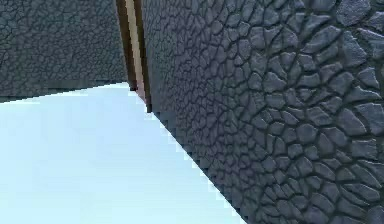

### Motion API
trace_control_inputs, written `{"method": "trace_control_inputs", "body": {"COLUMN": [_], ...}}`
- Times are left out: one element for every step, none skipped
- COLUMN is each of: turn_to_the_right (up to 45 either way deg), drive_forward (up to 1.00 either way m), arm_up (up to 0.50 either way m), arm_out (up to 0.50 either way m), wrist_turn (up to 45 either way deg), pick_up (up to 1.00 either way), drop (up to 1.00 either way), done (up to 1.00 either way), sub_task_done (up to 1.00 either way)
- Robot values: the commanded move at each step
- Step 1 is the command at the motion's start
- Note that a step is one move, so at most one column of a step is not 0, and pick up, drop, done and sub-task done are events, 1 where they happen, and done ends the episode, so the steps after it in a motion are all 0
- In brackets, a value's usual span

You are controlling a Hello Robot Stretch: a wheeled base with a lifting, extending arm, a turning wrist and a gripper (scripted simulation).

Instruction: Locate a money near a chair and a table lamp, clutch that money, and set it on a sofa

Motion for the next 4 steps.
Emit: {"method": "trace_control_inputs", "body": {"turn_to_the_right": [-21.0,0.0,0.0,0.0], "drive_forward": [0.00,1.00,1.00,0.90], "arm_up": [0.00,0.00,0.00,0.00], "arm_out": [0.00,0.00,0.00,0.00], "wrist_turn": [0.0,0.0,0.0,0.0], "pick_up": [0.00,0.00,0.00,0.00], "drop": [0.00,0.00,0.00,0.00], "done": [0.00,0.00,0.00,0.00], "sub_task_done": [0.00,0.00,0.00,0.00]}}
